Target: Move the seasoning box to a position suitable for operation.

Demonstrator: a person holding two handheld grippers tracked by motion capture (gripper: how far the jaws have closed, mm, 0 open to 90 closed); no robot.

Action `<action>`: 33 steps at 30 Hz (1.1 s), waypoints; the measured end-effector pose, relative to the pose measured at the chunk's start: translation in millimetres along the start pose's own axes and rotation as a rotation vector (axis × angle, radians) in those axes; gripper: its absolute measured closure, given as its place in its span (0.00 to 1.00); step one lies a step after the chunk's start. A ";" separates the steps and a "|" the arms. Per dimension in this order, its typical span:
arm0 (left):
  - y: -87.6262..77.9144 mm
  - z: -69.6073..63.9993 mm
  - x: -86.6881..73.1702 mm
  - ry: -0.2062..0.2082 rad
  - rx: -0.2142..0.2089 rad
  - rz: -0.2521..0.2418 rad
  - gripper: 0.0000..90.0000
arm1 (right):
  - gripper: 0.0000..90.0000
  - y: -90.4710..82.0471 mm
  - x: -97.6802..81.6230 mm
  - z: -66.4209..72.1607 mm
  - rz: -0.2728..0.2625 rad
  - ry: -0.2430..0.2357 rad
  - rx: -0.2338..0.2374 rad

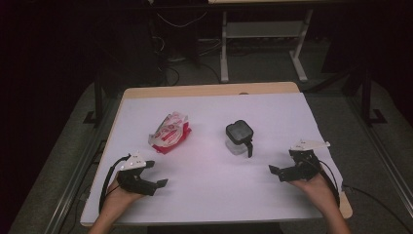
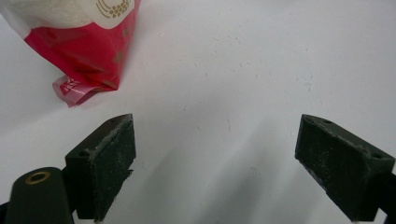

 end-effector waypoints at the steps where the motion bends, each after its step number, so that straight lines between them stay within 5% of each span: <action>1: -0.4 0.3 0.2 -0.009 0.004 -0.005 0.13 | 0.00 0.4 1.9 0.3 0.003 -0.005 0.002; 33: 0.6 -5.7 1.4 -0.026 -0.013 -0.007 0.13 | 0.00 11.4 84.7 17.8 0.092 -0.053 0.035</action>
Point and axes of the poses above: each handheld gripper's, and its own axes: y roughly forward along the jaws, x roughly out of its top, z roughly to its left, the point moved 3 cm from there along y, roughly forward along the jaws, and after that the axes turned 1 degree about -z, right-handed, at the moved point
